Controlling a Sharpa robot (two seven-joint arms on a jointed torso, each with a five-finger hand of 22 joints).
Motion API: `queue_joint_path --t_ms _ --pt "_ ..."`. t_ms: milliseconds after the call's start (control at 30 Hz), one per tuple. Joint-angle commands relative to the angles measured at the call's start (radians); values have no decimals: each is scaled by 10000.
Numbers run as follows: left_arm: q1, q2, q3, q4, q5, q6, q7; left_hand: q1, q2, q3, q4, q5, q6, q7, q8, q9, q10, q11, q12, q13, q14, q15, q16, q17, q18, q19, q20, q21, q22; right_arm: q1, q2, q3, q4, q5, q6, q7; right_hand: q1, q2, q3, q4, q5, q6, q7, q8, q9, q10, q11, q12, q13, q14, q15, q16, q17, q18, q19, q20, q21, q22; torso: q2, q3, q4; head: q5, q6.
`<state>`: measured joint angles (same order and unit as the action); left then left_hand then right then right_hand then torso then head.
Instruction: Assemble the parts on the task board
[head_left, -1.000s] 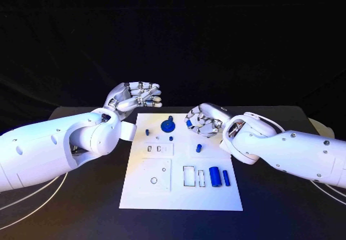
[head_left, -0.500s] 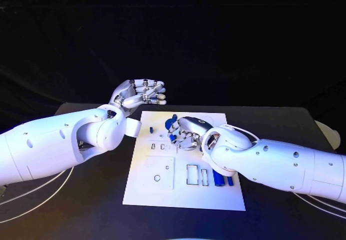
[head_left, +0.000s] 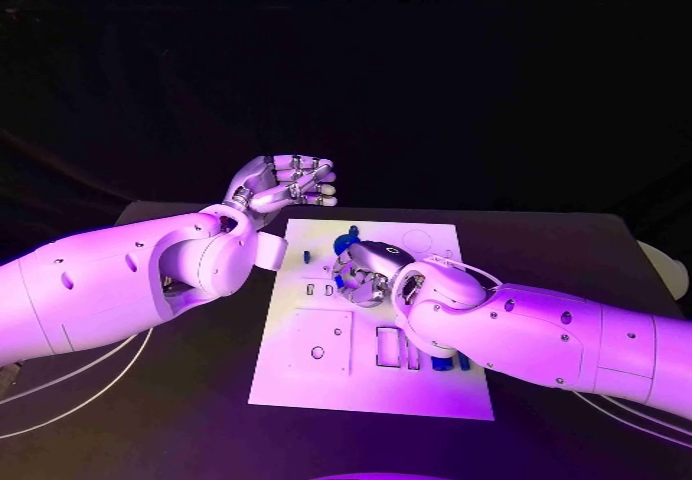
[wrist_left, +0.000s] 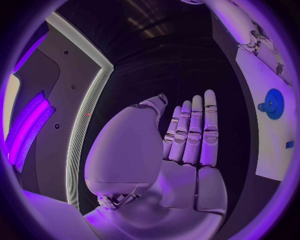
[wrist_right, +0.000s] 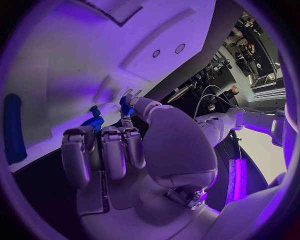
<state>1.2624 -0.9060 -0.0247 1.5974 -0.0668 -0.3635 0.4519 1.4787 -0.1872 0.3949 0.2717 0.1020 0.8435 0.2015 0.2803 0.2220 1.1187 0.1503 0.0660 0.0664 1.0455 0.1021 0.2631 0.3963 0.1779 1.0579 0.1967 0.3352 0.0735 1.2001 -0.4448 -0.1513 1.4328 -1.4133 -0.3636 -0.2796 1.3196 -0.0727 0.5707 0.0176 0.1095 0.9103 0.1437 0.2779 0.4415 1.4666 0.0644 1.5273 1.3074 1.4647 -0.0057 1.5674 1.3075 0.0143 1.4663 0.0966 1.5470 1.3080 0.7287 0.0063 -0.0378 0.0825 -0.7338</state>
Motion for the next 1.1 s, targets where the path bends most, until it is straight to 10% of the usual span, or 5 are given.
queue_joint_path --t_ms 33,1100 --pt "9 17 7 32 -11 87 89 -59 -29 50 -9 -8 -2 54 -48 13 -4 11 -17 -2 33 1 37 15 67 89 1 4 1 -32 59 -6 -81 -345 236 -276 -74 -10 -45 34 -22 60 -15 263 427 568 -38 -39 2106 1061 -33 34 2633 -25 799 -5 -56 2190 -6 8 -17 8 -37" --pt "9 6 7 39 -11 125 51 -59 -29 50 -9 -8 -2 54 -48 13 -4 11 -17 -2 33 1 37 15 67 89 1 4 1 -220 286 -67 -295 -424 464 -207 -224 -118 -105 80 -42 -79 19 174 399 509 -14 -97 2044 1061 -21 34 2633 -19 786 1 -75 2166 -8 10 -22 54 -80"
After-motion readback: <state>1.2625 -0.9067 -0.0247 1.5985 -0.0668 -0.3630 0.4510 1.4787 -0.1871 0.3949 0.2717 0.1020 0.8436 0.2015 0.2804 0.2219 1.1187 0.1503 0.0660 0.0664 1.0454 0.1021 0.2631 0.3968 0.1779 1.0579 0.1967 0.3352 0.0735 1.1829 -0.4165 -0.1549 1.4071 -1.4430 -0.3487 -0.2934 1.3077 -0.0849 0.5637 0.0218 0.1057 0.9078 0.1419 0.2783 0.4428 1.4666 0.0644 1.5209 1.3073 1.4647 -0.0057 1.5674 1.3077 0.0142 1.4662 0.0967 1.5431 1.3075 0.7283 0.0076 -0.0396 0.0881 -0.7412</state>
